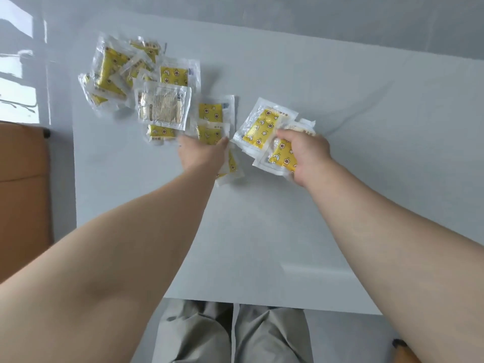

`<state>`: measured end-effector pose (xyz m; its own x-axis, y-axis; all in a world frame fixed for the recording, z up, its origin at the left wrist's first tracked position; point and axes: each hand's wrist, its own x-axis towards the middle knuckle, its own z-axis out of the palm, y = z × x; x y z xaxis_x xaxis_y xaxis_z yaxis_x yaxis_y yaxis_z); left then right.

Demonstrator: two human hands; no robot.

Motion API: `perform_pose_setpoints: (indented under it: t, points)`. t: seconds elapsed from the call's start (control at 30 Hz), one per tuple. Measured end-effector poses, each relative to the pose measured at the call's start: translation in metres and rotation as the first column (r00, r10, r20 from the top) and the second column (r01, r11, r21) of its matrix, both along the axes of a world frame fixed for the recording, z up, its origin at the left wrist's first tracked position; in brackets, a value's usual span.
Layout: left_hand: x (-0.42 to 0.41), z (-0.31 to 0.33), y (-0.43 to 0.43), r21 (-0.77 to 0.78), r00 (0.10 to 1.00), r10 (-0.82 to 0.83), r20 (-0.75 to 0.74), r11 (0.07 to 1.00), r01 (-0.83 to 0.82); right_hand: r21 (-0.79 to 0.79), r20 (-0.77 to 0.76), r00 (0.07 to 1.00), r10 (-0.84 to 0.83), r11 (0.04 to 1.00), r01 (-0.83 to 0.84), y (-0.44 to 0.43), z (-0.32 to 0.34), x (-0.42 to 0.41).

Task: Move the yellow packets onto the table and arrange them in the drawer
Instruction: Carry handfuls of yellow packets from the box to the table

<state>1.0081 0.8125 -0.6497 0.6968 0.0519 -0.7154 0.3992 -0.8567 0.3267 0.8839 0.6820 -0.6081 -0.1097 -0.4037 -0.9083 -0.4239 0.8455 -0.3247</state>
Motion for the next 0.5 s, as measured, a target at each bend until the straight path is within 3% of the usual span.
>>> perform_pose_setpoints:
  t: [0.17,0.4,0.5]
  points:
    - [0.008,0.023,0.024,-0.049,1.0,0.001,0.004,0.999,-0.001,-0.027,0.016,0.997,0.076,0.997,-0.076,0.005,-0.006,0.039]
    - [0.018,0.026,0.063,-0.074,0.976,-0.207,0.067,0.975,0.211,-0.038,0.043,0.984,0.171,0.985,-0.17,0.015,-0.026,0.094]
    - [0.018,0.025,0.07,-0.097,0.978,-0.192,0.084,0.975,0.2,-0.106,-0.097,0.931,0.352,0.926,-0.361,0.02,-0.041,0.106]
